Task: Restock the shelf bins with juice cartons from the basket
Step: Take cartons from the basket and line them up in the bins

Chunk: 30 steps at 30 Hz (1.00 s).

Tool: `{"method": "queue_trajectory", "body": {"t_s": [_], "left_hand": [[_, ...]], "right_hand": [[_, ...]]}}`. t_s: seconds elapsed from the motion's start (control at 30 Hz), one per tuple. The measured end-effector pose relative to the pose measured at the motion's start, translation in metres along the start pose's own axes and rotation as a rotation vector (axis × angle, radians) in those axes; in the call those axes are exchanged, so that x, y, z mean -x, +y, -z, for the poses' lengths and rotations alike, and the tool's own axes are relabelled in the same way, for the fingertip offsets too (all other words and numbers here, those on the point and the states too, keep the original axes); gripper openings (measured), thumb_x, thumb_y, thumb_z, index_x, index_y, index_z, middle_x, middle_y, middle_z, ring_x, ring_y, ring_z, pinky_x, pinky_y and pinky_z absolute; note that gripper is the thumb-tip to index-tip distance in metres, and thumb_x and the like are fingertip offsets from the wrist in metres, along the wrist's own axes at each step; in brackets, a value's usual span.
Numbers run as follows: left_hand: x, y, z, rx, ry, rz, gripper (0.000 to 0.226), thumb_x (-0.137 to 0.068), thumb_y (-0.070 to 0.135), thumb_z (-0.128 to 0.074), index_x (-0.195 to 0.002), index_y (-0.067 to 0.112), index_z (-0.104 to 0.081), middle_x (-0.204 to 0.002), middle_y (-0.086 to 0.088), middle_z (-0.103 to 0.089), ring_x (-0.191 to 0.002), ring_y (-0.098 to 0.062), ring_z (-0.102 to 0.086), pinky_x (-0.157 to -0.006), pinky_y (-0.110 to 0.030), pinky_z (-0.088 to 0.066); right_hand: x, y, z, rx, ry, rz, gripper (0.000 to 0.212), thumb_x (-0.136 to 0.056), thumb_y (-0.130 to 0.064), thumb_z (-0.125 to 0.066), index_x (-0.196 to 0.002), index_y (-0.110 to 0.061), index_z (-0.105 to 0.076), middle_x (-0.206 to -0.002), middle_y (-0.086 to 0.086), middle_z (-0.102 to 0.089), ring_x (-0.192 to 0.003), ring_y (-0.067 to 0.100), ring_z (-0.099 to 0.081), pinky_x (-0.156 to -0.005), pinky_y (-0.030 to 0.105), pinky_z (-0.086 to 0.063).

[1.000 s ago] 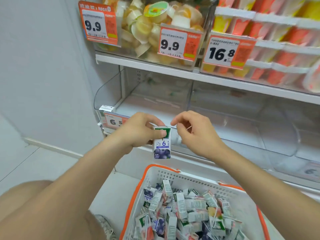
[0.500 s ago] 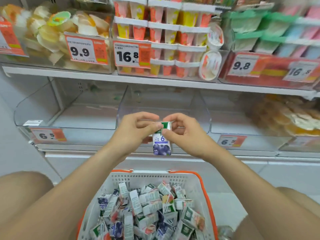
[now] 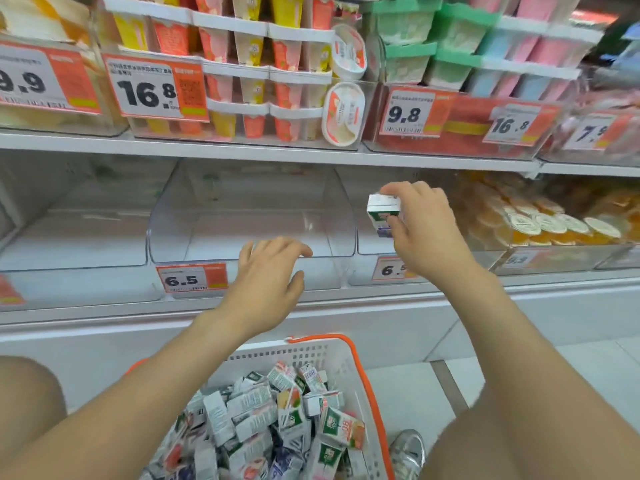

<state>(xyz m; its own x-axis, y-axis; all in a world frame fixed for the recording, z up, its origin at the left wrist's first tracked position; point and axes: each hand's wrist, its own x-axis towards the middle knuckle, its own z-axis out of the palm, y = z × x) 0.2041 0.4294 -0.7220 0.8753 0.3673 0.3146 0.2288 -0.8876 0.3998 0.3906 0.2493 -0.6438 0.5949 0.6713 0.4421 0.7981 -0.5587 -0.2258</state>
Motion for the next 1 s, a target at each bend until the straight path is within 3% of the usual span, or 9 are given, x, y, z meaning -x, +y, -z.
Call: {"method": "queue_trajectory", "body": {"t_s": [0.1, 0.2, 0.33, 0.47, 0.67, 0.8, 0.9, 1.0], "left_hand": [[-0.002, 0.003, -0.010, -0.030, -0.042, 0.008, 0.042, -0.101, 0.023, -0.057, -0.142, 0.030, -0.051, -0.144, 0.007, -0.048, -0.134, -0.025, -0.043, -0.125, -0.055, -0.013], [-0.005, 0.004, -0.015, -0.023, -0.080, 0.035, 0.043, -0.102, 0.023, -0.056, -0.143, 0.031, -0.048, -0.147, 0.008, -0.047, -0.138, -0.023, -0.041, -0.127, -0.056, -0.009], [-0.005, 0.004, -0.020, -0.043, -0.079, 0.049, 0.043, -0.103, 0.024, -0.054, -0.144, 0.033, -0.045, -0.143, 0.009, -0.054, -0.136, -0.021, -0.045, -0.126, -0.054, -0.009], [-0.008, 0.004, -0.021, -0.069, -0.068, 0.046, 0.041, -0.103, 0.025, -0.053, -0.142, 0.032, -0.045, -0.140, 0.009, -0.057, -0.131, -0.022, -0.050, -0.124, -0.052, -0.017], [-0.015, 0.005, -0.026, -0.051, -0.008, 0.063, 0.033, -0.100, 0.024, -0.054, -0.132, 0.031, -0.051, -0.130, 0.009, -0.063, -0.118, -0.022, -0.056, -0.113, -0.047, -0.029], [-0.015, 0.006, -0.029, -0.040, 0.021, 0.072, 0.031, -0.100, 0.022, -0.055, -0.129, 0.030, -0.052, -0.127, 0.009, -0.065, -0.115, -0.021, -0.058, -0.111, -0.046, -0.030], [-0.015, 0.005, -0.030, -0.029, 0.029, 0.066, 0.032, -0.100, 0.018, -0.053, -0.129, 0.029, -0.052, -0.128, 0.009, -0.065, -0.115, -0.021, -0.057, -0.111, -0.046, -0.029], [-0.015, 0.002, -0.032, -0.020, 0.034, 0.047, 0.034, -0.100, 0.012, -0.050, -0.130, 0.028, -0.052, -0.128, 0.007, -0.065, -0.114, -0.022, -0.057, -0.112, -0.046, -0.030]], "right_hand": [[-0.012, 0.013, -0.016, -0.050, -0.133, -0.095, 0.046, -0.095, 0.001, -0.059, -0.136, -0.020, -0.056, -0.126, 0.012, -0.058, -0.114, 0.034, -0.052, -0.086, 0.037, -0.043], [-0.020, 0.021, -0.031, -0.127, -0.299, -0.145, 0.040, -0.097, -0.001, -0.059, -0.130, -0.022, -0.060, -0.121, 0.010, -0.066, -0.100, 0.026, -0.059, -0.076, 0.029, -0.042], [-0.031, 0.031, -0.038, -0.175, -0.439, -0.125, 0.040, -0.095, -0.003, -0.054, -0.124, -0.030, -0.061, -0.111, 0.004, -0.071, -0.086, 0.017, -0.066, -0.059, 0.030, -0.049], [-0.039, 0.035, -0.039, -0.186, -0.464, -0.106, 0.047, -0.089, -0.001, -0.052, -0.123, -0.031, -0.064, -0.113, 0.001, -0.071, -0.095, 0.019, -0.068, -0.077, 0.041, -0.059], [-0.041, 0.047, -0.048, -0.203, -0.420, -0.094, 0.041, -0.092, -0.002, -0.058, -0.118, -0.033, -0.064, -0.111, -0.001, -0.071, -0.094, 0.015, -0.068, -0.077, 0.040, -0.062], [-0.041, 0.055, -0.051, -0.198, -0.469, -0.116, 0.033, -0.099, -0.013, -0.064, -0.128, -0.029, -0.063, -0.114, 0.003, -0.068, -0.097, 0.019, -0.067, -0.075, 0.032, -0.055], [-0.040, 0.053, -0.053, -0.193, -0.593, -0.155, 0.038, -0.101, -0.013, -0.054, -0.133, -0.029, -0.065, -0.125, 0.007, -0.064, -0.112, 0.027, -0.063, -0.083, 0.034, -0.053], [-0.041, 0.046, -0.048, -0.210, -0.637, -0.197, 0.043, -0.099, -0.016, -0.046, -0.132, -0.032, -0.068, -0.129, 0.001, -0.064, -0.127, 0.025, -0.056, -0.096, 0.033, -0.046]]}}
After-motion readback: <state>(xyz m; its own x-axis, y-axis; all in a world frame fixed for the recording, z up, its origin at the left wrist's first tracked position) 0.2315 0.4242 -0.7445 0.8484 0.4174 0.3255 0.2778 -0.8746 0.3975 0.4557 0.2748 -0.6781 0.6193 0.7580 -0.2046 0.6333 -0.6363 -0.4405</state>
